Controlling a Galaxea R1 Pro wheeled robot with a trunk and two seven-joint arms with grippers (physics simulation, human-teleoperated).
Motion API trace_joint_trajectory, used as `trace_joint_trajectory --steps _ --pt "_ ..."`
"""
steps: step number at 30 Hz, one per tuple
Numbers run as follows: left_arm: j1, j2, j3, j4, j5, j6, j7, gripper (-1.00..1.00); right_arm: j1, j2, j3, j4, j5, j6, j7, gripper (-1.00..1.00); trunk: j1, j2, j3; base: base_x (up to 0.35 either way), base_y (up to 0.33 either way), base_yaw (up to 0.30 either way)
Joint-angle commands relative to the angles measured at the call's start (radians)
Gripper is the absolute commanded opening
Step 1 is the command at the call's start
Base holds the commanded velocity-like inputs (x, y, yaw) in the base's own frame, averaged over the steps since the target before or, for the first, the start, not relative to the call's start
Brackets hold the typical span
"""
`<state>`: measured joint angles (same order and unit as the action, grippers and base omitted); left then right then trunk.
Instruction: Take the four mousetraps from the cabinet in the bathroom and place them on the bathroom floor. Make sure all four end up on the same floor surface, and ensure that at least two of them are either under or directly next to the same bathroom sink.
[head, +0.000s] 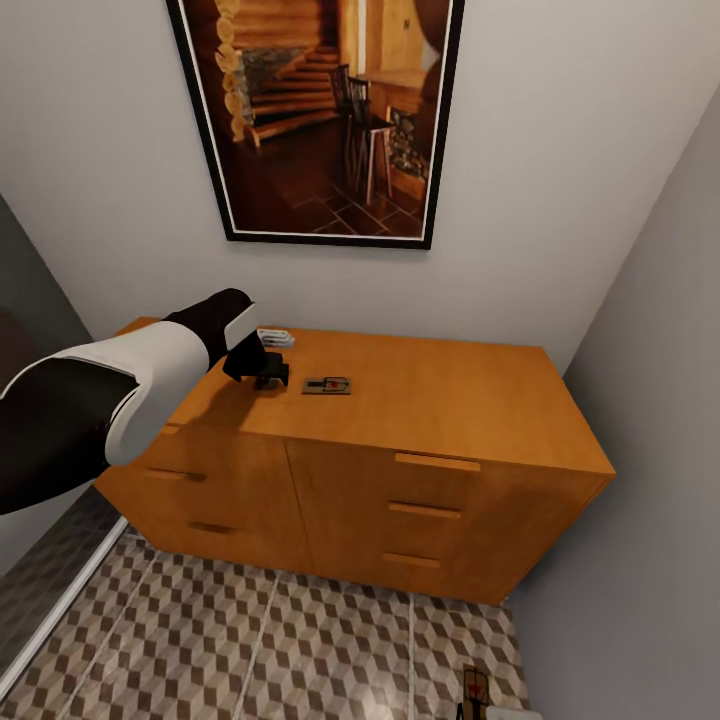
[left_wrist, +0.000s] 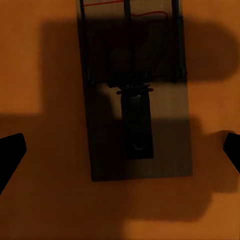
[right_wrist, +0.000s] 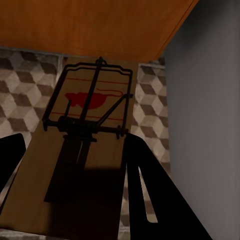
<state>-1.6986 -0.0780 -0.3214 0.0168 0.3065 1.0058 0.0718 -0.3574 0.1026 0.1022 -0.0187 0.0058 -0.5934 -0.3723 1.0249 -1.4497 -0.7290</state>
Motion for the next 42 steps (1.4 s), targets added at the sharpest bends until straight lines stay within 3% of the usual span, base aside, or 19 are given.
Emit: trace_joint_trajectory --steps 1,10,11,34,37,42 --pt "0.002 0.000 0.002 0.006 0.017 0.000 0.006 1.00 0.000 0.000 0.008 0.001 -0.003 -0.002 -0.003 -1.00 0.000 0.000 -0.001 0.000 0.000 0.000" --pt "0.002 0.000 0.002 0.006 0.017 0.000 0.006 1.00 -0.001 0.000 0.008 0.001 -0.003 -0.002 -0.003 -1.00 0.000 0.000 -0.001 0.000 0.000 0.000" --pt "0.002 0.000 0.002 0.006 0.017 0.000 0.006 -1.00 -0.001 0.000 0.008 0.000 -0.003 -0.002 -0.003 -1.00 0.000 0.000 -0.001 0.000 0.000 0.000" --pt "0.003 0.001 0.004 -0.002 0.017 0.001 0.007 -1.00 0.000 0.000 0.008 0.001 -0.003 -0.002 -0.003 -1.00 0.000 0.000 -0.001 0.000 0.000 0.000" --pt "0.004 0.005 0.008 -0.049 0.017 0.003 0.009 -1.00 0.000 0.000 0.008 0.001 -0.003 -0.001 -0.003 -1.00 0.000 0.000 -0.001 0.000 0.000 0.000" --pt "0.004 0.023 0.013 -0.204 0.017 0.011 0.012 -1.00 -0.001 0.000 0.008 0.001 -0.003 0.000 -0.003 -1.00 0.000 0.000 -0.001 0.000 0.000 0.000"
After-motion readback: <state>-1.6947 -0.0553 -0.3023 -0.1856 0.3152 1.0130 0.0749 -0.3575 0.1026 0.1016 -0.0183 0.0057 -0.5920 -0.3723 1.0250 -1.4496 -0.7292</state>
